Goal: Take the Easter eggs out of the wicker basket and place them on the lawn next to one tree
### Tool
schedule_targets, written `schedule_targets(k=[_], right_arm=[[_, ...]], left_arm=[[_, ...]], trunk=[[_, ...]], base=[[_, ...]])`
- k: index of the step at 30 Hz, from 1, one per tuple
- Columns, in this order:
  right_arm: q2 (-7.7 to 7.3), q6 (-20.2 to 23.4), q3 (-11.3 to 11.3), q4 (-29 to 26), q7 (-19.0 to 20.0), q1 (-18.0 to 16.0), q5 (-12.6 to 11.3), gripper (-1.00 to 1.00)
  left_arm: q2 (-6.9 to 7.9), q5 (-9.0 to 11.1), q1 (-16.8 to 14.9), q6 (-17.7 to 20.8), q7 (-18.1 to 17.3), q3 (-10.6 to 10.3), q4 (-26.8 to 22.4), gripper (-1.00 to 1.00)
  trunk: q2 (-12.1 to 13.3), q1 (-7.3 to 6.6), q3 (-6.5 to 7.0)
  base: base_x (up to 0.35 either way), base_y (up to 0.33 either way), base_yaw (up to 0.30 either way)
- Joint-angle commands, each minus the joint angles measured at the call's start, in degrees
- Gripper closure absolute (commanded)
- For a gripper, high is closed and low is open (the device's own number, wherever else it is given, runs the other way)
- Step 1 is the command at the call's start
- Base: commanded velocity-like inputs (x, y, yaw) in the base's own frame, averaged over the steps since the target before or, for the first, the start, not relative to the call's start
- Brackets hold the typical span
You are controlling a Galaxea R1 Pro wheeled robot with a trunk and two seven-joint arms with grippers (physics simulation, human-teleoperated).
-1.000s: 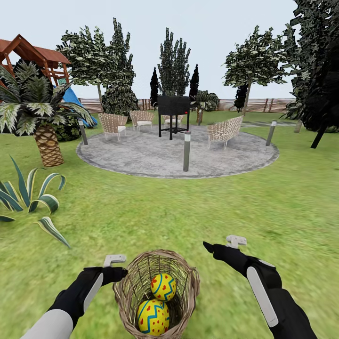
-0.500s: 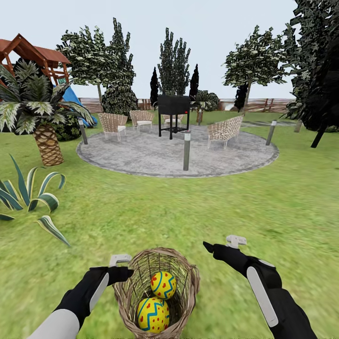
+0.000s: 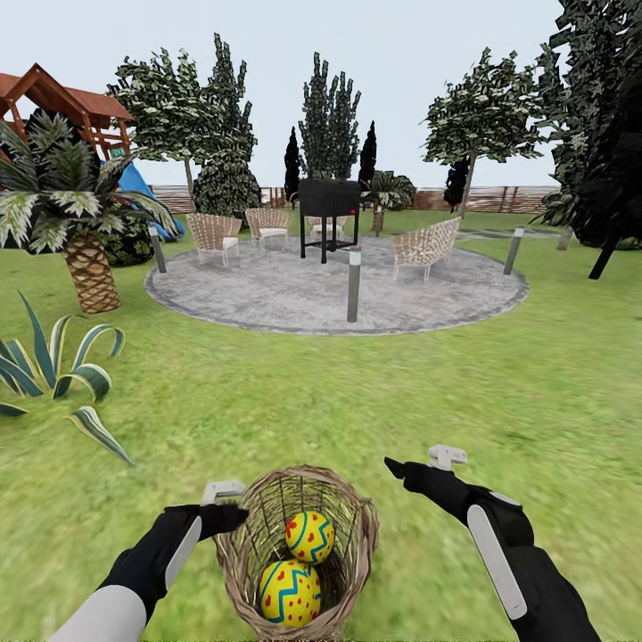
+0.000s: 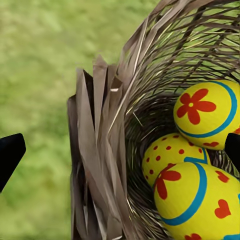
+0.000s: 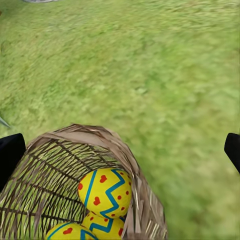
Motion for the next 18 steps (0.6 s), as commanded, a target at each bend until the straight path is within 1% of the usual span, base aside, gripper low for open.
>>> schedule_targets(k=[1,5,11,17,18], right_arm=[[-0.01,0.27,-0.03,-0.05,0.13,-0.03,-0.05,-1.00],[-0.01,0.27,-0.03,-0.05,0.13,-0.03,-0.05,-1.00],[-0.03,0.27,-0.03,-0.05,0.13,-0.03,-0.07,-1.00],[-0.10,0.30,-0.03,-0.13,0.20,-0.03,-0.05,-1.00],[-0.10,0.31,-0.03,-0.13,0.21,-0.03,-0.05,-1.00]], left_arm=[[0.03,0.58,-0.01,0.32,0.11,-0.13,-0.06,-1.00],[-0.04,0.58,-0.04,0.32,0.11,-0.18,-0.04,-1.00],[-0.06,0.58,-0.04,0.32,0.11,-0.20,-0.04,-1.00],[-0.02,0.58,-0.04,0.32,0.11,-0.13,-0.01,-1.00],[0.00,0.58,-0.04,0.32,0.11,-0.12,0.00,-1.00]], trunk=[[-0.44,0.22,-0.24],[-2.04,1.09,-0.96],[-2.04,1.09,-0.96],[-4.45,2.41,-2.04],[-4.45,2.41,-2.04]], base=[[0.000,0.000,0.000],[0.000,0.000,0.000],[0.000,0.000,0.000],[0.000,0.000,0.000],[0.000,0.000,0.000]])
